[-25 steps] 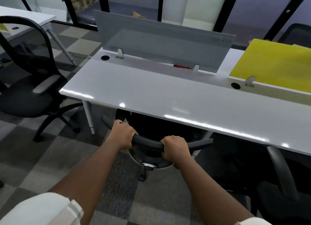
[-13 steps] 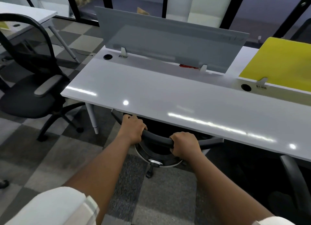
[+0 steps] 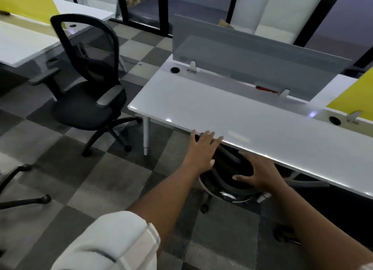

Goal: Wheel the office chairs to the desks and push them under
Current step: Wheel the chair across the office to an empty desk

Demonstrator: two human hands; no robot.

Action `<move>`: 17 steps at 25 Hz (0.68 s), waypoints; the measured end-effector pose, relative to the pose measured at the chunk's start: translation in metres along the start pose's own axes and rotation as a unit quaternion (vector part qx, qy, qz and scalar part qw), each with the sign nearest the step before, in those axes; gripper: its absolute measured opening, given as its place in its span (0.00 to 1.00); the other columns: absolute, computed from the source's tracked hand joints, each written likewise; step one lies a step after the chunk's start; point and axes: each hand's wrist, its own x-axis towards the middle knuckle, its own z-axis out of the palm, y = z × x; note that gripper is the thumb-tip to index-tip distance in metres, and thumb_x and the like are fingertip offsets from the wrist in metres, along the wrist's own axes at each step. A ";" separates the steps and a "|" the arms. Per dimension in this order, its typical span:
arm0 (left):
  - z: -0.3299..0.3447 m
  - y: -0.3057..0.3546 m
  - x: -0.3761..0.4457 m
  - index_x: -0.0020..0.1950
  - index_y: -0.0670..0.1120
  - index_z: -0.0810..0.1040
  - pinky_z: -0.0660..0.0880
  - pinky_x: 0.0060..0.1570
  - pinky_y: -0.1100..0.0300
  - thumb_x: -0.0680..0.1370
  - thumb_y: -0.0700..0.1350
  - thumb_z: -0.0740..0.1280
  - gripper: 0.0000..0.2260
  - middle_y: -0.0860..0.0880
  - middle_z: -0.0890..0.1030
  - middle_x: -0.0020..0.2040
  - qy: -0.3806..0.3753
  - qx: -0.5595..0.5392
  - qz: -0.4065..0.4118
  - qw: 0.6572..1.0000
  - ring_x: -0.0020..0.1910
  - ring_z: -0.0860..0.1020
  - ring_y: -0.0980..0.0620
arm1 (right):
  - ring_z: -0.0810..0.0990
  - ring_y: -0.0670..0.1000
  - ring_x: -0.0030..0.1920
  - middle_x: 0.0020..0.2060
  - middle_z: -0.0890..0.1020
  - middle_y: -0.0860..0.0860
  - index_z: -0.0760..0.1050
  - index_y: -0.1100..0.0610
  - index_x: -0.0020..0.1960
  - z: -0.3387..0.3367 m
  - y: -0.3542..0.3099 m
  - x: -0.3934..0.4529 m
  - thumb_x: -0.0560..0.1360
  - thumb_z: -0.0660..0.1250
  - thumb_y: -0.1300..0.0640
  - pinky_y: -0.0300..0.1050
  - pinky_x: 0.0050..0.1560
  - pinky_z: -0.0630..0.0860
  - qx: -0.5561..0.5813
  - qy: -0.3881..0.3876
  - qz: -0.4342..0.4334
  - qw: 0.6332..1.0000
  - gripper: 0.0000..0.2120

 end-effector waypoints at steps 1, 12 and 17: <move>-0.009 -0.030 -0.014 0.82 0.53 0.51 0.47 0.74 0.30 0.75 0.58 0.70 0.42 0.46 0.60 0.80 0.014 0.001 -0.025 1.000 0.81 0.54 0.45 | 0.76 0.56 0.66 0.67 0.77 0.51 0.66 0.47 0.77 -0.007 -0.032 0.013 0.66 0.70 0.26 0.54 0.63 0.72 0.008 0.030 -0.015 0.999 0.45; -0.045 -0.376 -0.260 0.78 0.51 0.62 0.52 0.74 0.32 0.79 0.65 0.62 0.32 0.46 0.68 0.75 -0.028 -0.004 -0.432 0.901 0.79 0.58 0.43 | 0.69 0.56 0.72 0.74 0.69 0.52 0.59 0.49 0.80 0.008 -0.424 0.174 0.75 0.66 0.32 0.56 0.69 0.67 -0.052 0.051 -0.271 0.960 0.40; -0.042 -0.483 -0.339 0.79 0.50 0.61 0.56 0.73 0.34 0.79 0.69 0.58 0.34 0.45 0.68 0.75 -0.055 -0.007 -0.567 0.822 0.76 0.62 0.43 | 0.70 0.56 0.71 0.73 0.69 0.52 0.59 0.48 0.80 0.045 -0.546 0.250 0.75 0.64 0.32 0.56 0.68 0.69 -0.102 0.012 -0.353 0.930 0.39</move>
